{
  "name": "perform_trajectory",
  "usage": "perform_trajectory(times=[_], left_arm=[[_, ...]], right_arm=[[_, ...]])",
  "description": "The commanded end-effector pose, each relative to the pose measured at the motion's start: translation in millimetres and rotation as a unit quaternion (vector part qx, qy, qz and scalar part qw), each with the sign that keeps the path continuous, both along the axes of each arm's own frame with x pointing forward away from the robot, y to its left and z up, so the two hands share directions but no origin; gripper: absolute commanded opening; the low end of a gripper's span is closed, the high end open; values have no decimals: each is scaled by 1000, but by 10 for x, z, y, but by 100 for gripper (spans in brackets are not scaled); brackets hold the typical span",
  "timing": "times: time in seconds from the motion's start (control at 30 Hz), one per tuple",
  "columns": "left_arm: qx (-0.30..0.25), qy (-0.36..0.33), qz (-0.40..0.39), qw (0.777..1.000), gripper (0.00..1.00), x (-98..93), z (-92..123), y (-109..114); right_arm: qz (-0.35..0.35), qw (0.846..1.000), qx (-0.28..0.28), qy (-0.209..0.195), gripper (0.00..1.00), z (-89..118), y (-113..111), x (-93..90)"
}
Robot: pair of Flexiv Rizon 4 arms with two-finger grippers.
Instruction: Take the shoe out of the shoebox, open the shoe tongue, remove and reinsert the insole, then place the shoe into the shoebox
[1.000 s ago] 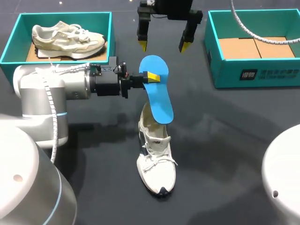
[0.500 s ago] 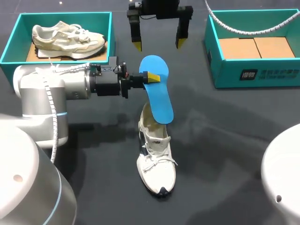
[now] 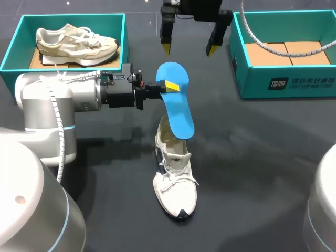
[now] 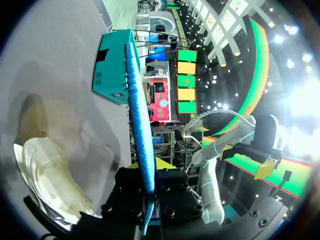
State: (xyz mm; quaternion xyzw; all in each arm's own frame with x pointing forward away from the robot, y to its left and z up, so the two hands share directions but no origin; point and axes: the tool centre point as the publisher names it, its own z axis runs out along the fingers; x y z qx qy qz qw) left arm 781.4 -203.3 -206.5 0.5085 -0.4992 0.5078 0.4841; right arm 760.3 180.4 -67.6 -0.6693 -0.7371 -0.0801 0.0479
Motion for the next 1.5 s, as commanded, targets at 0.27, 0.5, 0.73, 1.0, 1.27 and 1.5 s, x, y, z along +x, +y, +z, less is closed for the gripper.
perform_trajectory(times=[0.27,0.5,0.73,1.0,1.27,1.5], left_arm=[[0,0,0,1000,0,-7,0,3],[0,0,0,1000,0,-7,0,3],[0,0,0,1000,0,-7,0,3],[0,0,0,1000,0,-7,0,3],[0,0,0,1000,0,-7,0,3],[0,0,0,1000,0,-7,0,3]], right_arm=[[6,978,209,18,100,-68,-216,-2],[11,962,271,27,100,-147,-277,11],[14,939,341,34,100,-284,-341,28],[5,923,383,35,100,-366,-396,12],[3,898,438,38,100,-572,-444,6],[-3,884,466,40,100,-677,-430,-18]])
